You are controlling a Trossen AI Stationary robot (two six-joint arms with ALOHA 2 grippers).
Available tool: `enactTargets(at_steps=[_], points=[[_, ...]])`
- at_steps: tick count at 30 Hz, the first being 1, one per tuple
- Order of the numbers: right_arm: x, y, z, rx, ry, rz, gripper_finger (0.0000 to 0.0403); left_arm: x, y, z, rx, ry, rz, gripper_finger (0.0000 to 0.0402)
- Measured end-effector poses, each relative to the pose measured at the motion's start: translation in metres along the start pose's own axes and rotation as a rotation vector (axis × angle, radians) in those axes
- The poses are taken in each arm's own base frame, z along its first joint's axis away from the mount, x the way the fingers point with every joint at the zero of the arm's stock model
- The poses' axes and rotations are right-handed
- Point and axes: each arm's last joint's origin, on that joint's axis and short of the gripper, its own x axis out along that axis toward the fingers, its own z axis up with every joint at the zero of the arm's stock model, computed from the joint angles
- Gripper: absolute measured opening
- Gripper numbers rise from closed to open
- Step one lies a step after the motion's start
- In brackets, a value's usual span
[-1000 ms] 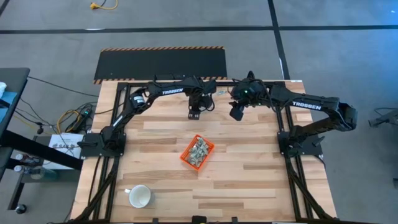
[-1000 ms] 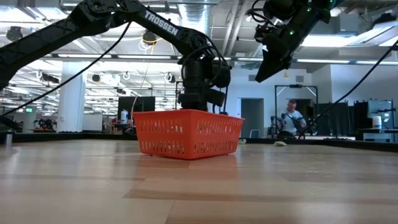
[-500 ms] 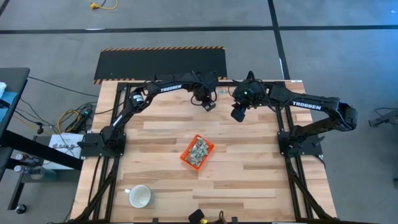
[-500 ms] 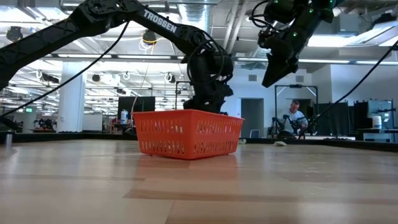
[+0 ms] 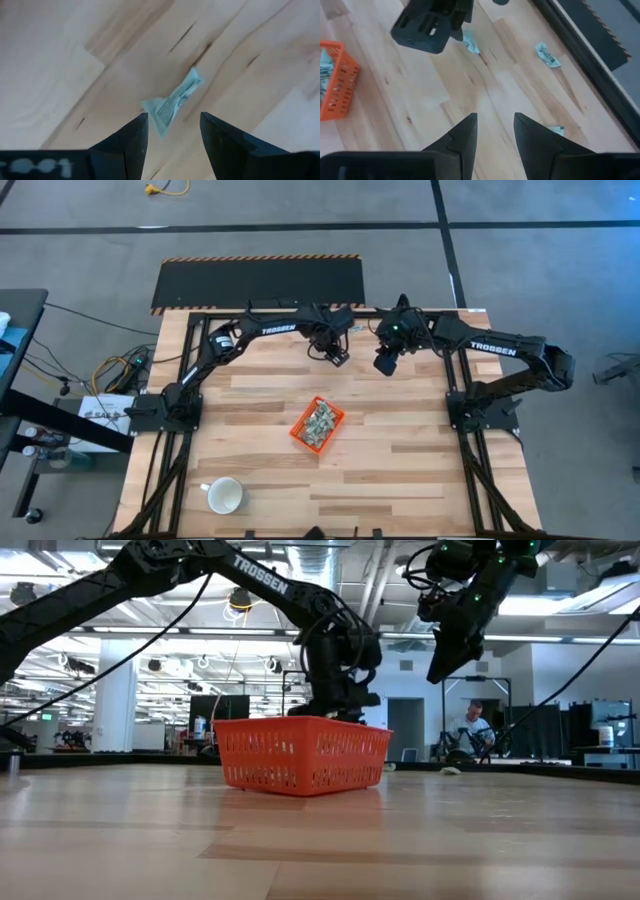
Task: Pick and place Stevia / Truvia into bins
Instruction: Put the stevia packet into the orange bin
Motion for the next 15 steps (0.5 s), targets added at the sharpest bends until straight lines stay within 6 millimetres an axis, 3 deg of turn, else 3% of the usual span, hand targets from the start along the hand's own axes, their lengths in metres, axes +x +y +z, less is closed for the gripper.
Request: enactTargets(at_steps=[15], points=[[0.0001, 0.0001, 0.0004, -0.015, -0.004, 0.021, 0.0123, 0.0064, 0.0014, -0.005, 0.051, 0.022, 0.031, 0.0169]])
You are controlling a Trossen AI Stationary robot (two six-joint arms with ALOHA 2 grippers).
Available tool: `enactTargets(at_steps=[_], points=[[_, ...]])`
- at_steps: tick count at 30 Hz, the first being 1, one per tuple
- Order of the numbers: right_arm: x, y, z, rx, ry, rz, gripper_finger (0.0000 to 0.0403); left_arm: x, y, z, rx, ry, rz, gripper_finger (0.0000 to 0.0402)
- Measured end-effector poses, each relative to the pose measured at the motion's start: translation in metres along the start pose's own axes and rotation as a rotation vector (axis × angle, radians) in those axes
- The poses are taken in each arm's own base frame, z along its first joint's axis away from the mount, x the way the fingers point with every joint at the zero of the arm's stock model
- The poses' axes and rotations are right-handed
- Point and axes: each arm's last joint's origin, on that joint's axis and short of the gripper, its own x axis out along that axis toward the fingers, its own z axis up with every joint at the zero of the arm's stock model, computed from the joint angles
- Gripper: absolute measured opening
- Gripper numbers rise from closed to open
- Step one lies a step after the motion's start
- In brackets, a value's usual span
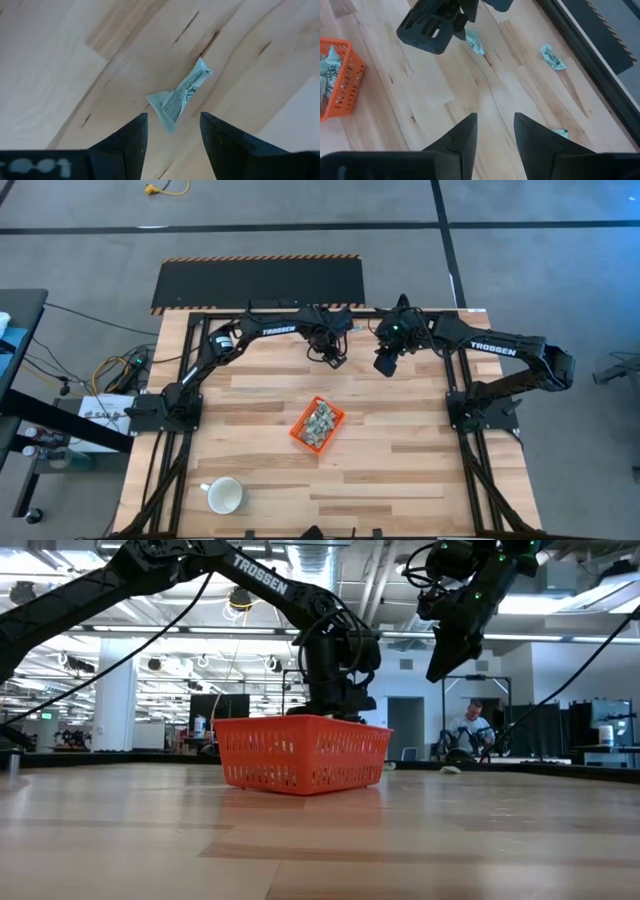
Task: Pick and place Stevia / Truvia into bins
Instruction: Put the stevia packet into the orange bin
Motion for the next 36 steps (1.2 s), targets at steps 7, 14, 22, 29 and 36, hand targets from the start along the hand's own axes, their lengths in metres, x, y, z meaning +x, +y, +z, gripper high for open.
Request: enactTargets(at_steps=[7, 14, 22, 29, 36], points=[[0.0, 0.0, 0.0, -0.009, -0.004, 0.0, 0.0123, 0.0, 0.001, 0.0, 0.067, 0.005, -0.009, 0.0169], [0.0, 0.0, 0.001, -0.028, -0.01, 0.0, 0.0123, 0.0, 0.002, 0.0, 0.117, 0.008, -0.006, 0.0169], [0.0, 0.0, 0.002, -0.033, -0.02, -0.001, 0.0123, 0.0, 0.002, -0.001, 0.177, 0.016, -0.002, 0.0169], [0.0, 0.0, 0.002, -0.036, -0.019, -0.001, 0.0123, 0.0, 0.001, -0.001, 0.282, 0.019, -0.063, 0.0169], [0.0, 0.0, 0.001, -0.035, -0.013, -0.001, 0.0123, -0.031, -0.001, 0.004, 0.27, 0.043, -0.134, 0.0169]])
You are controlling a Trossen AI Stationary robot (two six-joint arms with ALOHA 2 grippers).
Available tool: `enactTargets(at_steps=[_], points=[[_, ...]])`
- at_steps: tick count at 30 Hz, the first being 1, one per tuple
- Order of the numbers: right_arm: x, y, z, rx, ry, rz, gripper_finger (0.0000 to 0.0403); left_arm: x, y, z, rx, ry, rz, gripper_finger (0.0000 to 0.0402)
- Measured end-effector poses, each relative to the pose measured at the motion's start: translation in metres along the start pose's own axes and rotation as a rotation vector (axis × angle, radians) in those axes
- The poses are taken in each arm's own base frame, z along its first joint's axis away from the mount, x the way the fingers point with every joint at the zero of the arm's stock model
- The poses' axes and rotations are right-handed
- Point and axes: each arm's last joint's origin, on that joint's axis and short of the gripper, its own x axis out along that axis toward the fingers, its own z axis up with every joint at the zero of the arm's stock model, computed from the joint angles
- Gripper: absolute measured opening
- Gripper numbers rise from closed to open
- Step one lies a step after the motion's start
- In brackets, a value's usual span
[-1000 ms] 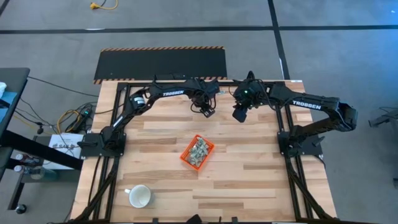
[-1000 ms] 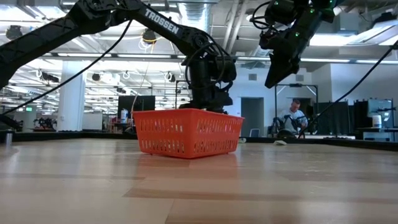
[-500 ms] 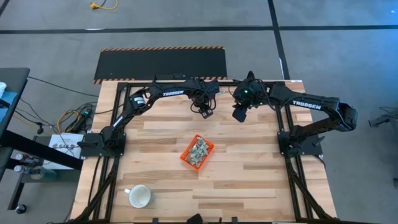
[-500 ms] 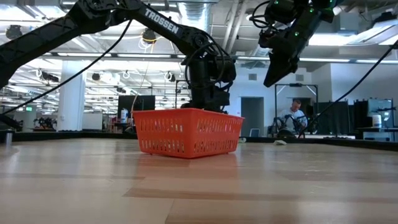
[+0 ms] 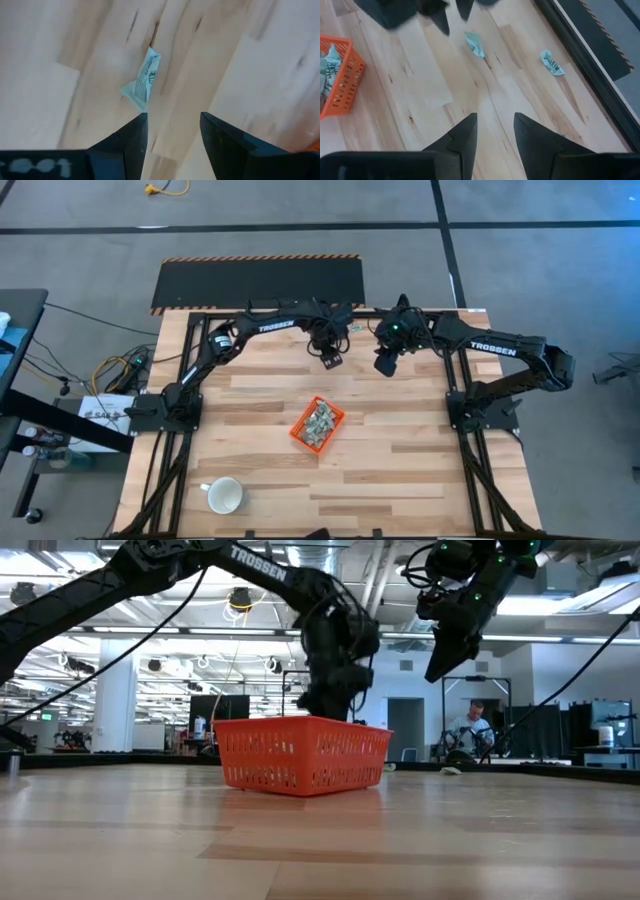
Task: Pick and place Stevia / Truvia into bins
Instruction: Put the stevia packet into the orange bin
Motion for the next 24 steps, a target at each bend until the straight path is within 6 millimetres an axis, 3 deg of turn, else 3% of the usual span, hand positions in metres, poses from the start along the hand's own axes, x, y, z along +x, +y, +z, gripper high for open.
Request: enactTargets(at_steps=[6, 11, 14, 20, 24], points=[[0.0, 0.0, -0.005, 0.0, 0.056, 0.003, 0.0123, -0.052, -0.005, 0.011, 0.006, -0.071, 0.044, 0.0169], [-0.002, -0.001, -0.008, 0.01, 0.078, 0.002, 0.0123, -0.064, -0.013, 0.012, 0.007, -0.145, 0.006, 0.0169], [-0.003, -0.004, -0.008, 0.02, 0.076, -0.004, 0.0123, -0.048, -0.016, 0.015, 0.005, -0.123, -0.018, 0.0169], [-0.003, -0.009, -0.012, 0.047, 0.106, -0.015, 0.0123, 0.02, -0.014, 0.017, -0.044, 0.011, -0.023, 0.0169], [-0.003, -0.009, -0.012, 0.047, 0.111, -0.015, 0.0123, 0.035, -0.011, 0.017, -0.099, 0.043, -0.014, 0.0169]])
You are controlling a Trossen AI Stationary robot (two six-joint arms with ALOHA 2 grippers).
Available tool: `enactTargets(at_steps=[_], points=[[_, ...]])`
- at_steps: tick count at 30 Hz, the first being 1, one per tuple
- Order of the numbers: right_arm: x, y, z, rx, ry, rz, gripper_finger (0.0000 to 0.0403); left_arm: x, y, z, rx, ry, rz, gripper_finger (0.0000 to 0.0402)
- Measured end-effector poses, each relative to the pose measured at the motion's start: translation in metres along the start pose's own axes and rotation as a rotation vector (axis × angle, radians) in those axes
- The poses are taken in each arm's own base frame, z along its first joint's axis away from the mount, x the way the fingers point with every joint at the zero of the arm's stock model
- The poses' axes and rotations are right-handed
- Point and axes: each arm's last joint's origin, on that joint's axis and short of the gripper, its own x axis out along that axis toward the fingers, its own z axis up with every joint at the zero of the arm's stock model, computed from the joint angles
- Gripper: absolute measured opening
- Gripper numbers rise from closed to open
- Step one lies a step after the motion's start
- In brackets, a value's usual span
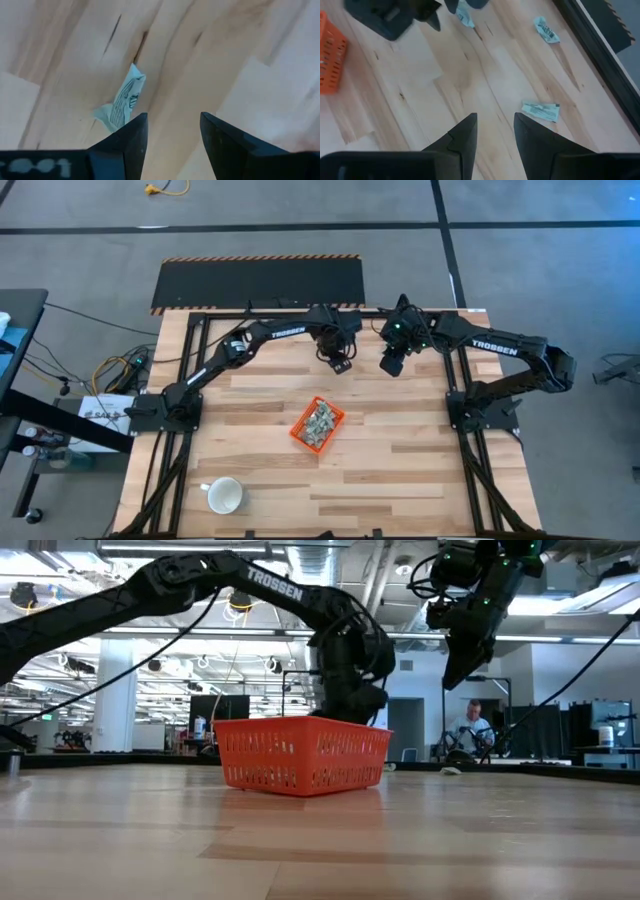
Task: Pick and place Stevia / Truvia into bins
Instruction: Put the stevia packet into the orange bin
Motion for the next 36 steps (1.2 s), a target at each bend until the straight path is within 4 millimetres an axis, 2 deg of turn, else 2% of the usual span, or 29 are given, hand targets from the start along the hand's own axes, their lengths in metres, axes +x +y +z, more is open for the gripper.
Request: enactTargets(at_steps=[3, 12, 21, 26, 36], points=[[0.0, 0.0, 0.0, -0.007, 0.0, 0.001, 0.0123, 0.007, 0.002, -0.002, -0.006, 0.025, 0.022, 0.0169], [0.0, 0.0, 0.0, -0.016, -0.005, 0.0, 0.0123, -0.002, 0.001, 0.003, 0.053, -0.019, 0.075, 0.0169], [0.0, 0.0, 0.001, -0.018, -0.013, -0.001, 0.0123, -0.006, 0.038, 0.001, -0.012, 0.021, 0.084, 0.0169], [0.0, 0.0, 0.001, -0.02, -0.013, -0.001, 0.0123, -0.006, 0.038, 0.001, 0.02, 0.027, 0.084, 0.0169], [0.0, 0.0, 0.001, -0.037, -0.013, -0.001, 0.0123, -0.006, 0.036, -0.004, 0.204, 0.087, 0.097, 0.0169]])
